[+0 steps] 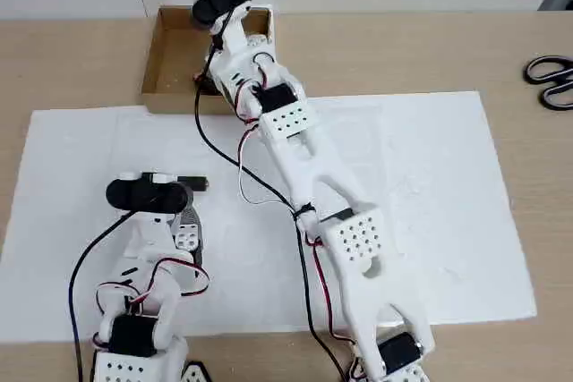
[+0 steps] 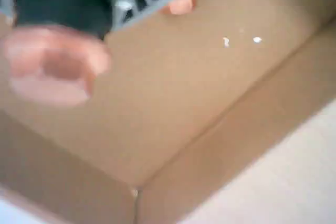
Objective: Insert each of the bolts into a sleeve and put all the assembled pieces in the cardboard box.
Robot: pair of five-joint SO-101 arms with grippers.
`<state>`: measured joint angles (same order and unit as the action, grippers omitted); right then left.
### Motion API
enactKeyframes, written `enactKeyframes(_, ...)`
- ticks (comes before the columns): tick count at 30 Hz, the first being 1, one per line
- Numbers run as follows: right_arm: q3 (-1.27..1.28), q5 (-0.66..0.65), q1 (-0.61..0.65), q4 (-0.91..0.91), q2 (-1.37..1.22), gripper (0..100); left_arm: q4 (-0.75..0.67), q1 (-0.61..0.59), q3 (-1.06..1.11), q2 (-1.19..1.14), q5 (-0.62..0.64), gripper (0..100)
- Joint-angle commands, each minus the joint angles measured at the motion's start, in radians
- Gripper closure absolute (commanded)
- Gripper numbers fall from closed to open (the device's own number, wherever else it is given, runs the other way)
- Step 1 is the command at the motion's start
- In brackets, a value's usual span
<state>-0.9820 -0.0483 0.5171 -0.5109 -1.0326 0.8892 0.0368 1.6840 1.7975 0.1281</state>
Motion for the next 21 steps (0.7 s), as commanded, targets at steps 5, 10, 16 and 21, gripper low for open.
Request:
enactKeyframes(5, -0.227, 0.011, -0.01, 0.028, -0.108, 99.5, 0.0, -0.005, -0.005, 0.017, -0.003, 99)
enactKeyframes(10, -0.242, 0.011, -0.007, 0.027, -0.124, 99.3, 0.0, -0.005, -0.005, 0.017, -0.003, 99)
enactKeyframes(16, -0.244, 0.011, -0.004, -0.061, -0.122, 90.8, 0.0, -0.005, -0.005, 0.017, -0.003, 99)
enactKeyframes(21, -0.244, 0.011, -0.005, -0.074, -0.122, 90.8, 0.0, -0.005, -0.005, 0.017, -0.003, 99)
